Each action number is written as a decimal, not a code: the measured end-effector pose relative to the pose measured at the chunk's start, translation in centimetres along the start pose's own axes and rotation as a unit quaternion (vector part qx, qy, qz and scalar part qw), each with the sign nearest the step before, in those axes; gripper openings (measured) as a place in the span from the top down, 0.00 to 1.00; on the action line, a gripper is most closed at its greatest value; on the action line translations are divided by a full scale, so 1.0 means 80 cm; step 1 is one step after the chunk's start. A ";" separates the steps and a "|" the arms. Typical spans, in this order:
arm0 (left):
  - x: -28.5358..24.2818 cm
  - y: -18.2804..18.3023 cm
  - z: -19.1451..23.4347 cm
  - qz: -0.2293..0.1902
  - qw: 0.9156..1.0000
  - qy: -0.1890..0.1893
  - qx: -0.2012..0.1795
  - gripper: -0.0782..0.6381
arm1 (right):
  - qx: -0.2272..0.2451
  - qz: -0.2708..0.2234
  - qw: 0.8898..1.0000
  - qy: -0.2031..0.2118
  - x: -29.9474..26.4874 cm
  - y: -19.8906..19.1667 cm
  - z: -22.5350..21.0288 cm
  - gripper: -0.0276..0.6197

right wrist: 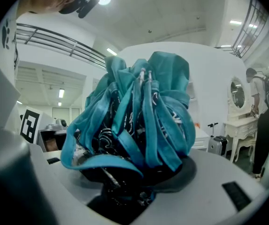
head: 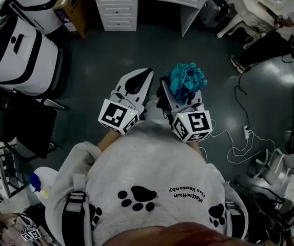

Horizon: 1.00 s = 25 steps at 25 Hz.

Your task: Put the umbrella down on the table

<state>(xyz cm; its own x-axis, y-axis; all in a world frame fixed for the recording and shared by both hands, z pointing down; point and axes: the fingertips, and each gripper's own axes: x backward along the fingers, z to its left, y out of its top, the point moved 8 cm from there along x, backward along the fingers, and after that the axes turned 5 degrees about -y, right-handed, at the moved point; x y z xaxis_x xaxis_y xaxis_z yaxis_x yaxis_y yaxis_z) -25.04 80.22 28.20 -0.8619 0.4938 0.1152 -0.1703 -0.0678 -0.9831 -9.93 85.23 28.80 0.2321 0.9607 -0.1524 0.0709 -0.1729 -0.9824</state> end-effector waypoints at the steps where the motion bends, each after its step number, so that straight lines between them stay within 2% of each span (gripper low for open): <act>1: -0.004 -0.001 0.006 -0.001 1.000 0.002 0.000 0.87 | 0.002 -0.001 1.000 0.001 -0.007 0.002 -0.003 0.55; 9: -0.060 -0.020 0.071 0.004 1.000 0.016 0.010 0.87 | 0.002 -0.004 1.000 0.019 -0.087 0.001 -0.045 0.55; 19: -0.198 -0.012 0.174 0.000 1.000 0.026 0.006 0.87 | 0.012 0.000 0.999 0.031 -0.229 0.043 -0.147 0.55; 25: -0.275 -0.006 0.232 0.003 0.999 0.047 -0.001 0.87 | 0.009 0.004 0.999 0.051 -0.314 0.065 -0.210 0.55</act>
<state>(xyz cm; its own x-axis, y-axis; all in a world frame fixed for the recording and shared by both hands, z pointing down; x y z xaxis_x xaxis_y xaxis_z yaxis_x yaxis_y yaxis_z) -14.82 53.30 28.81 -0.8140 0.5731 0.0953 -0.1639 -0.0692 -0.9841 0.90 56.55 29.33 0.3306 0.9318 -0.1497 0.0512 -0.1761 -0.9830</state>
